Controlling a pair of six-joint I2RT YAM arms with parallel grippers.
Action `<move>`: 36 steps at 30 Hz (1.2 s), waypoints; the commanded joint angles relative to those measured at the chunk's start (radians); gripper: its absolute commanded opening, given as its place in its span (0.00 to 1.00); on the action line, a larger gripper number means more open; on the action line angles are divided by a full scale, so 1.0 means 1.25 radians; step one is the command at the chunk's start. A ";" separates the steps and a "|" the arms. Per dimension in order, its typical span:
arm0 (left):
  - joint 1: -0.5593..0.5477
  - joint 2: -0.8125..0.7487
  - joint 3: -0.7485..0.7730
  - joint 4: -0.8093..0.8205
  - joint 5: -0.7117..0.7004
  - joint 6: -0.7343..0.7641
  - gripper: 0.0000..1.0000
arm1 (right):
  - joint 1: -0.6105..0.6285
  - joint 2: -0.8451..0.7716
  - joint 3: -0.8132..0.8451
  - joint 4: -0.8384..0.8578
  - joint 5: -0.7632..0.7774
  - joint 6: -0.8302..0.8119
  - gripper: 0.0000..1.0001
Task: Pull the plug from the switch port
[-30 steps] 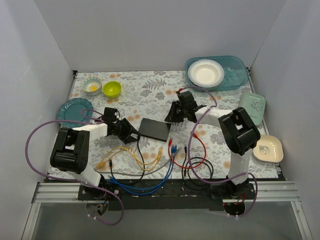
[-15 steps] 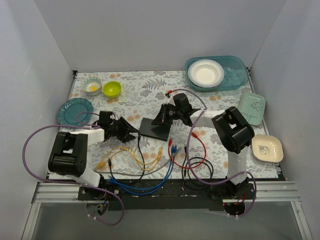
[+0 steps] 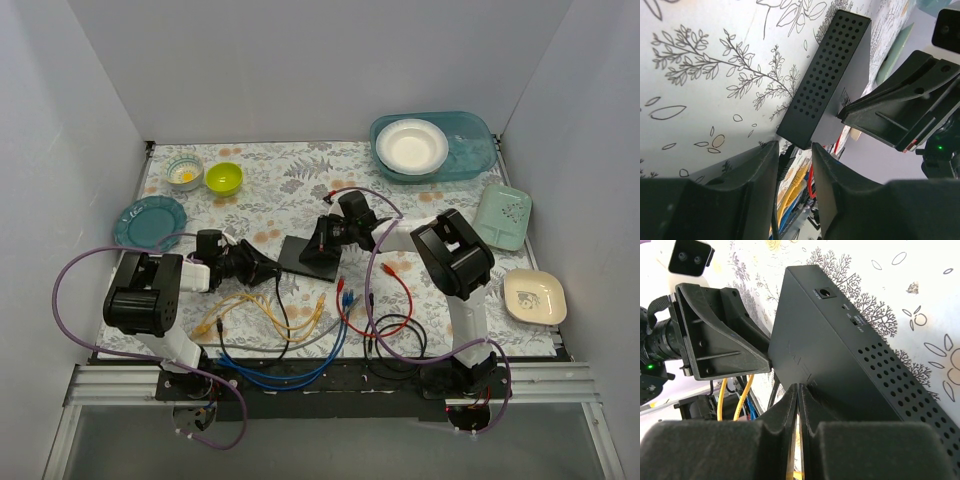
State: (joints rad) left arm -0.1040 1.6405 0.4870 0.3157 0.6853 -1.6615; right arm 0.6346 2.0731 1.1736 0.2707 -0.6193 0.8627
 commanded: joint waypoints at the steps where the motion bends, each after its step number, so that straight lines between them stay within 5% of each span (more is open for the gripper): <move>1: 0.006 0.007 -0.040 0.053 -0.020 0.020 0.31 | -0.001 0.024 0.011 -0.096 0.041 -0.036 0.10; 23: 0.011 -0.061 -0.105 0.090 0.014 0.047 0.33 | -0.001 0.062 0.050 -0.136 0.034 -0.068 0.10; 36: 0.011 0.084 0.037 -0.013 -0.018 0.058 0.32 | -0.002 0.068 0.067 -0.149 0.033 -0.069 0.10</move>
State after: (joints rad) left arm -0.0937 1.7077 0.5003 0.3885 0.7532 -1.6367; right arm 0.6331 2.1124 1.2560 0.1818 -0.6434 0.8295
